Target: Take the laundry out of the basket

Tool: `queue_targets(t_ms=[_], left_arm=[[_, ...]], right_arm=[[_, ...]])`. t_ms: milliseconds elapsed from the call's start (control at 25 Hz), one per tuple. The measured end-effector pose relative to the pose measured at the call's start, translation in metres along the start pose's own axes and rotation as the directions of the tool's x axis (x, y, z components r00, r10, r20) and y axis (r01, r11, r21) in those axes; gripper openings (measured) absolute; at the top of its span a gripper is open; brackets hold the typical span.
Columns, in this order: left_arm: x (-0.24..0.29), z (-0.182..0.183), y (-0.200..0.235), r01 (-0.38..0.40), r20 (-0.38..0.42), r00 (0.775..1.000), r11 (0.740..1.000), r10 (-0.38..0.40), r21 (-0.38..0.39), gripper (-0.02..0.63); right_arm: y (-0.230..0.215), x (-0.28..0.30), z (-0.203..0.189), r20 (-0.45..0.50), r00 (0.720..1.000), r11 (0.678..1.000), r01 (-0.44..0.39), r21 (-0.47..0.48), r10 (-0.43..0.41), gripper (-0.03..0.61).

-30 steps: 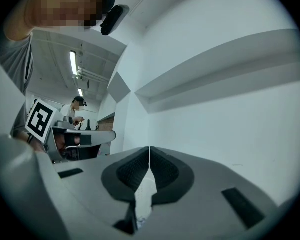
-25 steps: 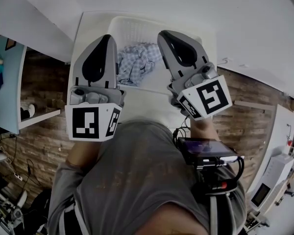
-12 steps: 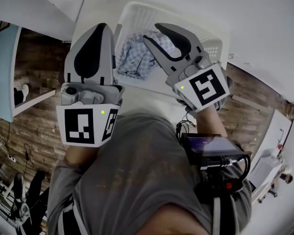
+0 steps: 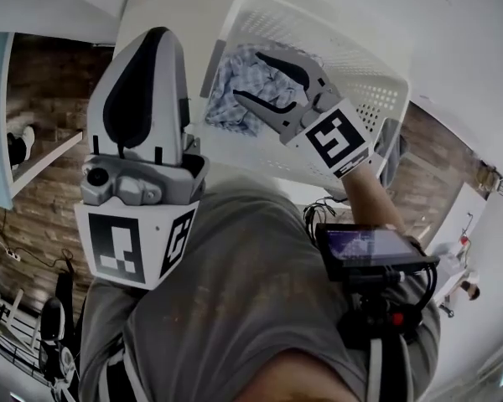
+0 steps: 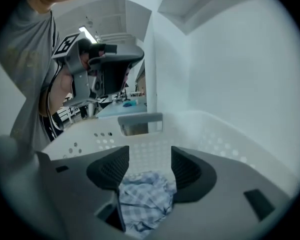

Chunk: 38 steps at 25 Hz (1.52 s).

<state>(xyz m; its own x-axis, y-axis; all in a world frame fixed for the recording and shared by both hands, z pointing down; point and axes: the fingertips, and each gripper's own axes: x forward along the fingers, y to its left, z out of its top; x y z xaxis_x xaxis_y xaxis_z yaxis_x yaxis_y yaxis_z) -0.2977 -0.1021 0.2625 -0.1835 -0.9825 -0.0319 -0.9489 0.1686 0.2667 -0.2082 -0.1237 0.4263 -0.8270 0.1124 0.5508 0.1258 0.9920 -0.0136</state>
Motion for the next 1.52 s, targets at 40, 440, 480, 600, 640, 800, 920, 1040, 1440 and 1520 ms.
queue_targets(t_ms=[40, 440, 480, 600, 640, 800, 920, 1040, 1440, 1520], left_arm=[[0.002, -0.002, 0.004, -0.002, -0.001, 1.000, 1.000, 0.002, -0.007, 0.008], [0.018, -0.019, 0.032, -0.023, -0.008, 1.000, 0.996, 0.022, -0.090, 0.008], [0.019, -0.022, 0.034, -0.023, -0.014, 1.000, 0.995, 0.022, -0.098, 0.008], [0.024, -0.032, 0.041, -0.026, -0.032, 0.999, 0.991, 0.022, -0.128, 0.008], [0.025, -0.035, 0.043, -0.030, -0.036, 0.999, 0.990, 0.025, -0.135, 0.008], [0.028, -0.042, 0.048, -0.042, -0.045, 0.998, 0.989, 0.036, -0.144, 0.008], [0.030, -0.043, 0.050, -0.049, -0.052, 0.998, 0.990, 0.043, -0.135, 0.008], [0.027, -0.040, 0.052, -0.047, -0.061, 0.997, 0.992, 0.040, -0.117, 0.008], [0.011, -0.008, 0.017, 0.015, 0.002, 1.000, 0.999, -0.015, -0.044, 0.008], [0.006, 0.000, 0.001, 0.024, 0.011, 1.000, 0.999, -0.024, -0.027, 0.008]], right_arm=[[0.003, 0.006, -0.010, -0.029, 0.999, 1.000, -0.017, 0.000, 0.017, 0.275], [0.017, 0.034, -0.096, -0.307, 0.948, 0.996, -0.089, -0.006, 0.083, 0.372], [0.016, 0.035, -0.101, -0.323, 0.943, 0.996, -0.085, -0.009, 0.078, 0.378], [0.013, 0.040, -0.108, -0.367, 0.928, 0.994, -0.092, -0.053, 0.066, 0.385], [0.014, 0.042, -0.111, -0.385, 0.921, 0.992, -0.099, -0.076, 0.062, 0.383], [0.014, 0.044, -0.123, -0.449, 0.893, 0.979, -0.120, -0.162, 0.035, 0.357], [0.011, 0.042, -0.127, -0.465, 0.885, 0.974, -0.123, -0.189, 0.022, 0.258], [0.010, 0.042, -0.121, -0.451, 0.892, 0.978, -0.107, -0.177, 0.016, 0.171], [-0.038, 0.006, -0.056, -0.159, 0.983, 0.992, 0.106, 0.068, -0.094, 0.084], [-0.045, -0.013, -0.043, -0.096, 0.987, 0.985, 0.142, 0.100, -0.133, 0.084]])
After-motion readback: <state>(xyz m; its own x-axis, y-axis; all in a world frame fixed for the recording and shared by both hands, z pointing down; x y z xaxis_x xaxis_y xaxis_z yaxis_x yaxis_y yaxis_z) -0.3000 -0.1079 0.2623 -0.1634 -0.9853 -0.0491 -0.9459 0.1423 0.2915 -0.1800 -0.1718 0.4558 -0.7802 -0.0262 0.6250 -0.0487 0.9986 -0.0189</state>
